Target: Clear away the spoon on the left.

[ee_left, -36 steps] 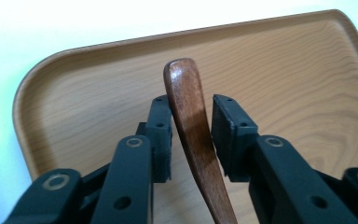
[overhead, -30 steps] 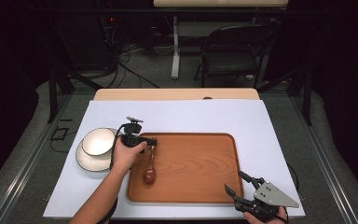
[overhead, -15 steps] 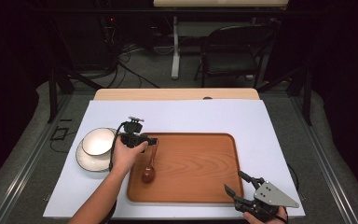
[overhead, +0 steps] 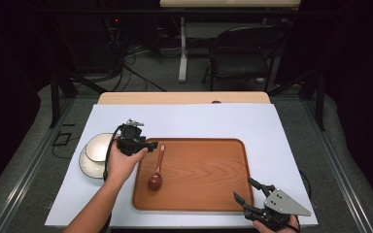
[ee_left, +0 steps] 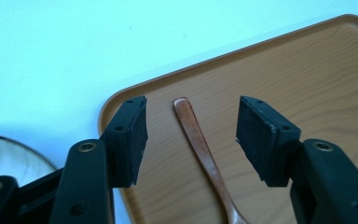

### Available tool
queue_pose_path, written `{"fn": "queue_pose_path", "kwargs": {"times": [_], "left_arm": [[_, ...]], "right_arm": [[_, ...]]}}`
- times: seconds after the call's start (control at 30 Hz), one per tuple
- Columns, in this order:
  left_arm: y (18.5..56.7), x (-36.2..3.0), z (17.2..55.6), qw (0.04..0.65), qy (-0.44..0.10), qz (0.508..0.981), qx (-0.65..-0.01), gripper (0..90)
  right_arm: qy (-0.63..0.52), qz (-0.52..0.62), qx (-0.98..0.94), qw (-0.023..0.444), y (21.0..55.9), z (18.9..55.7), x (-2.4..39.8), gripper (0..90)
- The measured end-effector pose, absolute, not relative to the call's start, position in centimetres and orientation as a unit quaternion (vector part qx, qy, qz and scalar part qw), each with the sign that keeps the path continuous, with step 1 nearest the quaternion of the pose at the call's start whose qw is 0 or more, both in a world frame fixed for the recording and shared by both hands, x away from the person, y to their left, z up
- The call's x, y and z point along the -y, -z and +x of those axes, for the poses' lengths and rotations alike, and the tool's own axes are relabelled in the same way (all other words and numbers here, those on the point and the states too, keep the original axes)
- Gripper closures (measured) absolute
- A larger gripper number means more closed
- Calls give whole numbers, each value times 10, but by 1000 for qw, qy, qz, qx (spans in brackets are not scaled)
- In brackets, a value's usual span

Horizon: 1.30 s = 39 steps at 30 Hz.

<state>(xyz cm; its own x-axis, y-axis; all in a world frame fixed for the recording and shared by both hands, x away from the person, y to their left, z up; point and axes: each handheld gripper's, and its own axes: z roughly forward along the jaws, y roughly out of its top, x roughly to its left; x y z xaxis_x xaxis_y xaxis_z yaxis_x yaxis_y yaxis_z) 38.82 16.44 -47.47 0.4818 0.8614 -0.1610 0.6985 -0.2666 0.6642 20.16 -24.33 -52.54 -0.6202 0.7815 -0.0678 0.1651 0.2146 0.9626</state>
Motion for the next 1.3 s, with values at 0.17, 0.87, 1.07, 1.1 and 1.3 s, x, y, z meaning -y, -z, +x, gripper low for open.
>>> {"fn": "queue_pose_path", "kwargs": {"times": [0.17,0.87,1.07,1.1,1.3], "left_arm": [[467,-177,376,354,-128,783,-495,394],[478,-237,314,379,-149,753,-518,377],[489,-245,301,390,-141,743,-525,377],[492,-246,299,390,-138,744,-524,377],[505,-247,295,388,-137,744,-527,379]], "right_arm": [[-535,327,-724,287,525,201,243,348],[-532,328,-726,288,526,201,242,344],[-532,327,-725,289,525,201,242,344],[-532,327,-726,289,525,201,242,344],[-531,329,-727,286,526,201,241,344]]}}
